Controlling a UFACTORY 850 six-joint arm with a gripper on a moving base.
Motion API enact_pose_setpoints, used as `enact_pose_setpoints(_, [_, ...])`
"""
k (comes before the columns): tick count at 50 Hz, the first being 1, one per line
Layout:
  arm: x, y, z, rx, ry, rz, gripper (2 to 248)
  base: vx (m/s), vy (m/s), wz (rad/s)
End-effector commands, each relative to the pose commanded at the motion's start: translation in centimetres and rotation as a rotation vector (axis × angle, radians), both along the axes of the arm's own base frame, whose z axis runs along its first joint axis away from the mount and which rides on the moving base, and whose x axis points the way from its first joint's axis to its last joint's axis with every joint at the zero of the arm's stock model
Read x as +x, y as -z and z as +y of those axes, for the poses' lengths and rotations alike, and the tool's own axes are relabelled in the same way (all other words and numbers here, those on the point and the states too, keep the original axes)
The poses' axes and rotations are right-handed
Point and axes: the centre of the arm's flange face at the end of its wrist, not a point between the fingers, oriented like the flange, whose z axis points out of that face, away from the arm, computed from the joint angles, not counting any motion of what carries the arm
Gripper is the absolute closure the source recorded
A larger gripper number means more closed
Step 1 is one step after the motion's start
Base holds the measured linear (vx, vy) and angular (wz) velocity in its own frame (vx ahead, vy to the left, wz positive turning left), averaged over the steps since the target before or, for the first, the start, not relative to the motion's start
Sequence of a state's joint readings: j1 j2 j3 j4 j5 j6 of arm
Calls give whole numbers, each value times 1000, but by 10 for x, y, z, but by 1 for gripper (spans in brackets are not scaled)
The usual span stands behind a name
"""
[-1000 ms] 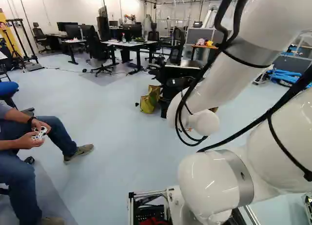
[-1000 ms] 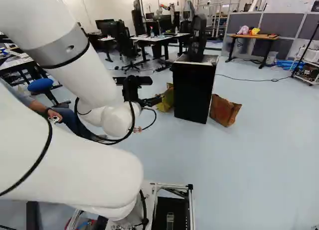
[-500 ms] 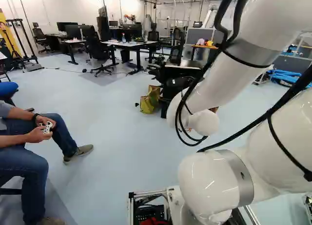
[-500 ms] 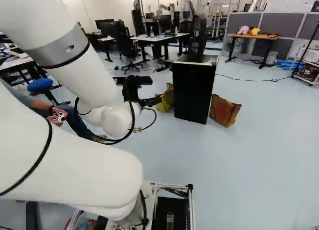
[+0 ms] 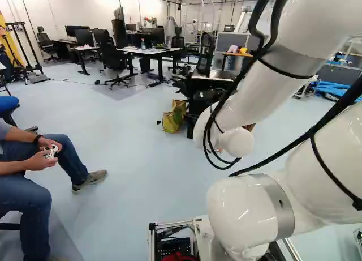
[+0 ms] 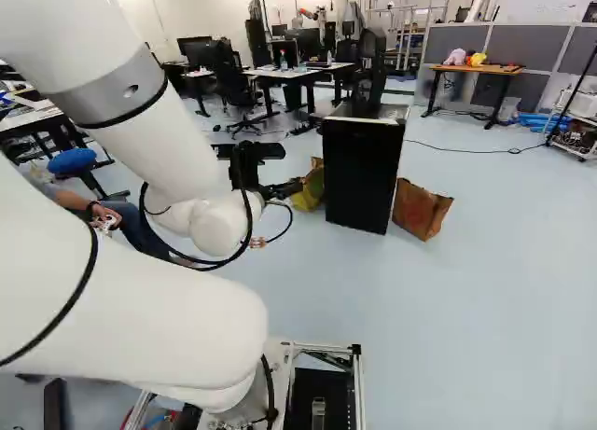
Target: Grab a drink from the fridge
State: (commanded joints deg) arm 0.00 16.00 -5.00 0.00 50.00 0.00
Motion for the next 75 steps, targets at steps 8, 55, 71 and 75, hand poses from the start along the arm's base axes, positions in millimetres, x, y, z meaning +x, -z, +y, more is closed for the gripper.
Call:
enact_pose_setpoints(8, [0, 0, 0, 0, 0, 0, 3, 85, -1, -9])
enact_pose_setpoints(55, [0, 0, 0, 0, 0, 0, 3, 78, 16, -7])
enact_pose_setpoints(71, [0, 0, 0, 0, 0, 0, 3, 67, 32, -10])
enact_pose_setpoints(75, [0, 0, 0, 0, 0, 0, 3, 79, 39, -10])
